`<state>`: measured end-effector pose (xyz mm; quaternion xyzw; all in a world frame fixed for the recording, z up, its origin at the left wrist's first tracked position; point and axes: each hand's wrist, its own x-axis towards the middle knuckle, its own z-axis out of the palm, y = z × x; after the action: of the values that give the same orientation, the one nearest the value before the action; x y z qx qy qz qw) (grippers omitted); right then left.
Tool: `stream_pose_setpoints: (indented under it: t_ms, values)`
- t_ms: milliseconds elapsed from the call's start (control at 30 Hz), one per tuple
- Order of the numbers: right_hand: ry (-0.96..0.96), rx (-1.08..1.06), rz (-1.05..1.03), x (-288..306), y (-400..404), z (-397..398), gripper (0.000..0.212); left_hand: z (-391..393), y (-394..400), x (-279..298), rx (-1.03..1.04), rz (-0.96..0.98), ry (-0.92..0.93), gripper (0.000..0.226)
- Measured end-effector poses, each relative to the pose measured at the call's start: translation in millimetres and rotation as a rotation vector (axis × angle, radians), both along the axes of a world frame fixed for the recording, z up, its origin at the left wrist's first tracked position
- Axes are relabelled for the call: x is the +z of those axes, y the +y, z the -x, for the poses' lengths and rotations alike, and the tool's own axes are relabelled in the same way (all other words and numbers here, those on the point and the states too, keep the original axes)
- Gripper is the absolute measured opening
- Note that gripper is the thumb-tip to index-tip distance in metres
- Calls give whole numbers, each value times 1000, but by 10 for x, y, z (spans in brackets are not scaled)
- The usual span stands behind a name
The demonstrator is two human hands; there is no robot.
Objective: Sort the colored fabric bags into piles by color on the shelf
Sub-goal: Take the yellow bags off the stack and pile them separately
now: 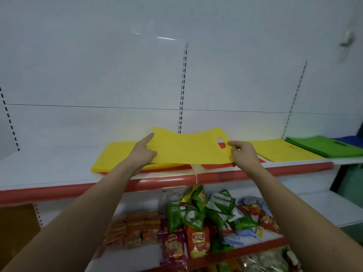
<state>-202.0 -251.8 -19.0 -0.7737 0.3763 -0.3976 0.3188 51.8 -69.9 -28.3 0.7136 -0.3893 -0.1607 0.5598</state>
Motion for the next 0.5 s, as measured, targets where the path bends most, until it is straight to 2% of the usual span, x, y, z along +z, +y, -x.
stream_pose_setpoints:
  t_ms: [200, 367, 500]
  values:
    - [-16, 31, -139, 120, -270, 1026, 42, 867, -486, 152, -54, -33, 31, 51]
    - [21, -36, -135, 180, -525, 1950, 46, 1617, -886, 188, -106, -27, 73, 51]
    - [-78, -61, -191, 174, -737, 2551, 46, 2173, -1168, 130, -178, -39, 112, 57]
